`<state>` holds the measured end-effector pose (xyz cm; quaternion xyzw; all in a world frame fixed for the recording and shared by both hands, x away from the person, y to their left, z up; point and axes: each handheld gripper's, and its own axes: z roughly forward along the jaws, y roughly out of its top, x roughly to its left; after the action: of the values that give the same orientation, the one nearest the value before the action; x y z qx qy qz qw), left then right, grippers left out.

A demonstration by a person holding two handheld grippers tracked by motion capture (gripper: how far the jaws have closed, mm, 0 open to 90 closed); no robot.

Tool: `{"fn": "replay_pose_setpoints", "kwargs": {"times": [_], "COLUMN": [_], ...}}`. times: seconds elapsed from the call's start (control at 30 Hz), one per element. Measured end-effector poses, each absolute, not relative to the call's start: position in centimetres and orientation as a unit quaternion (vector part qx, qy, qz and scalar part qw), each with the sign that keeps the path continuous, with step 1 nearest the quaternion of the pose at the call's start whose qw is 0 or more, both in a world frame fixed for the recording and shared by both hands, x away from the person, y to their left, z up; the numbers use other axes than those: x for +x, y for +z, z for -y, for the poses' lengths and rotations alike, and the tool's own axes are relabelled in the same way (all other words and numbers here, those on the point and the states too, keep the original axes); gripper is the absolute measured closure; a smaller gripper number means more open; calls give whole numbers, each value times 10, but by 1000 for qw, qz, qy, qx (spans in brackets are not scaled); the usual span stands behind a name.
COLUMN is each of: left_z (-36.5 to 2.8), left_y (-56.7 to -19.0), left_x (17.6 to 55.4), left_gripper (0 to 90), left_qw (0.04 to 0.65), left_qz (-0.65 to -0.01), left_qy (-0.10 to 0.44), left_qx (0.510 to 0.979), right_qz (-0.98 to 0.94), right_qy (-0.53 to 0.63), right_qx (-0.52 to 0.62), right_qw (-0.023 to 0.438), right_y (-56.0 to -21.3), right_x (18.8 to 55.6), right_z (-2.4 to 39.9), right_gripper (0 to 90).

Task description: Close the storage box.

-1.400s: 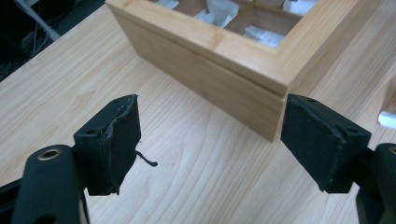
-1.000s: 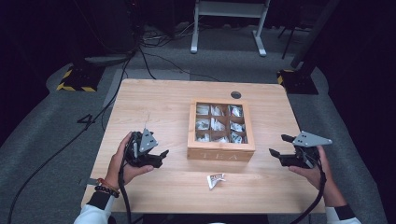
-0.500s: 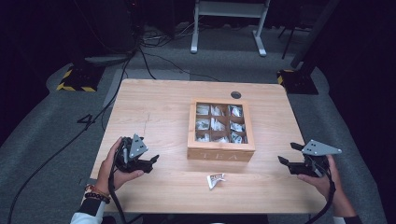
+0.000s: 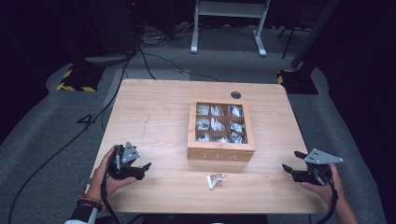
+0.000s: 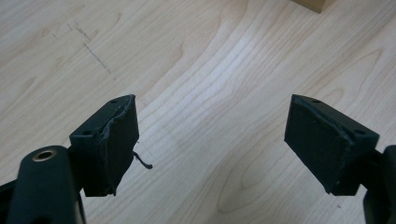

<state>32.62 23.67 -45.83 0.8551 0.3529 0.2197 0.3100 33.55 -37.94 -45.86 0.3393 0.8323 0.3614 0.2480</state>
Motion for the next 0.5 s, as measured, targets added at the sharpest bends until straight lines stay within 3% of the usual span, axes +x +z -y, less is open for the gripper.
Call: {"fn": "replay_pose_setpoints", "kwargs": {"times": [0.5], "left_z": [-261], "left_y": [-484], "left_x": [322], "left_gripper": [179], "left_qw": [309], "left_qz": [-376], "left_qy": [185], "left_qx": [854], "right_qz": [-815], "right_qy": [358], "right_qx": [399], "right_qw": [218], "right_y": [-487], "right_x": [332], "right_z": [400], "right_gripper": [270]}}
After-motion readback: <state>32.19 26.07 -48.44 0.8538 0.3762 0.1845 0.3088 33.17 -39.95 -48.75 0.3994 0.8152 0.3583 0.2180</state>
